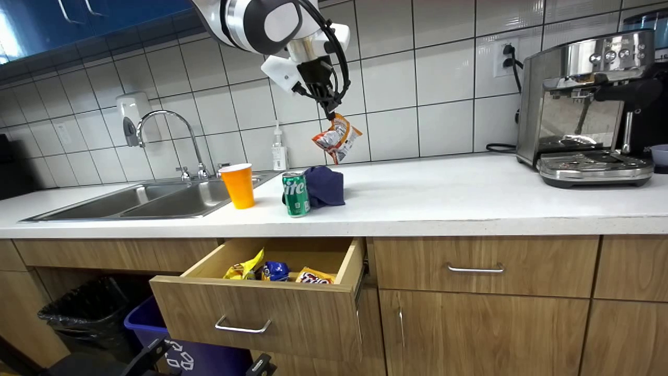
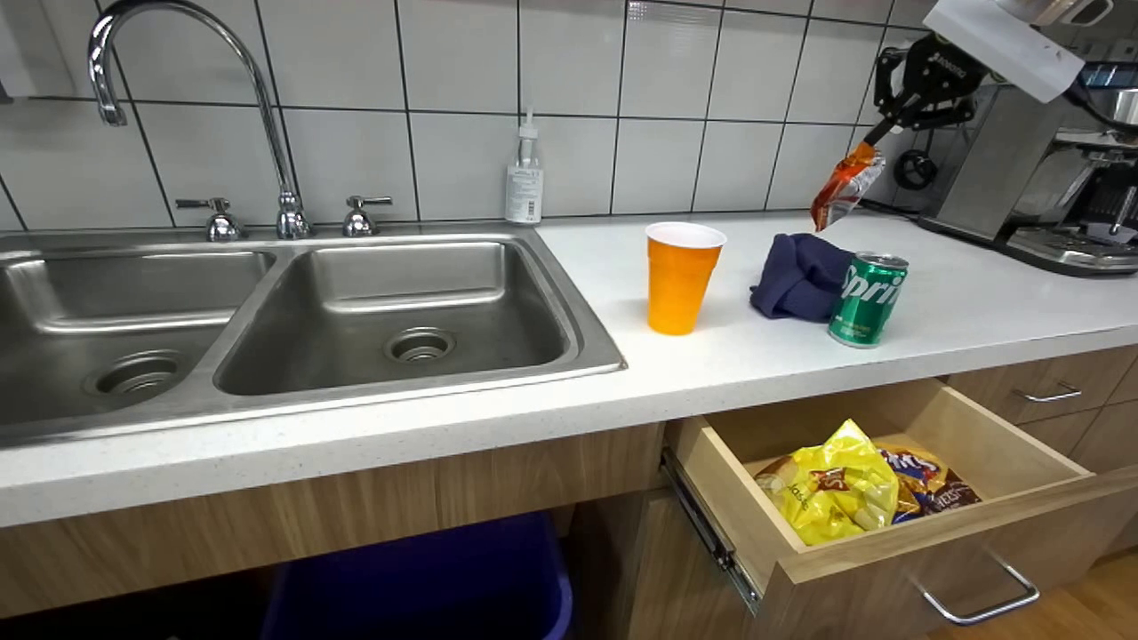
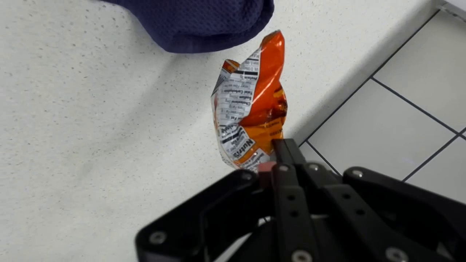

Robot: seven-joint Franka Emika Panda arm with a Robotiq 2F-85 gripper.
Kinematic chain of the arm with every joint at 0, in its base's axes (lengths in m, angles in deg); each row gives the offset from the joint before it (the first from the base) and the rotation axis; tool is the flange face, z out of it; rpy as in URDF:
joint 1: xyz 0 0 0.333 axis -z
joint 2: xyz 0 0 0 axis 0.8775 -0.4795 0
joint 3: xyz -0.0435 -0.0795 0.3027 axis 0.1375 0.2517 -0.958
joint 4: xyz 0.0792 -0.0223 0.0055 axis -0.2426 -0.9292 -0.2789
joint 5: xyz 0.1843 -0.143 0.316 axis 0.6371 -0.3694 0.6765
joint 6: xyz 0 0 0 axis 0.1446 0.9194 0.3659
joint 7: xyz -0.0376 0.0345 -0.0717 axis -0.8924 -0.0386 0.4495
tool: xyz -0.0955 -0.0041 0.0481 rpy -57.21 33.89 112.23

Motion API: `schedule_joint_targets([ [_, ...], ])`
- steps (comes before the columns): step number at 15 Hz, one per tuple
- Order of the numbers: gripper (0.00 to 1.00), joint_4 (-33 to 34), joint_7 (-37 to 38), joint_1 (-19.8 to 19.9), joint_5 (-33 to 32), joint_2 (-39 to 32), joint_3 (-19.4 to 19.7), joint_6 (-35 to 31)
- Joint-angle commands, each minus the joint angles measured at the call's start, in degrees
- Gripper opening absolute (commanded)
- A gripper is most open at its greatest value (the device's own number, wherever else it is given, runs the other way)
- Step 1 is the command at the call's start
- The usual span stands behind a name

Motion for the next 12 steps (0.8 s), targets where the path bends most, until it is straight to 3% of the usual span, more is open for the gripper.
schedule_joint_targets([
  [1, 0.0, -5.4, -4.64, 0.54, 3.63, 5.45, -0.48, -1.08],
  [4, 0.0, -8.12, -6.0, 0.31, 4.55, 8.06, 0.12, -1.17],
  [12, 0.0, -14.27, -3.76, 0.67, -0.81, 14.48, 2.04, -0.37],
])
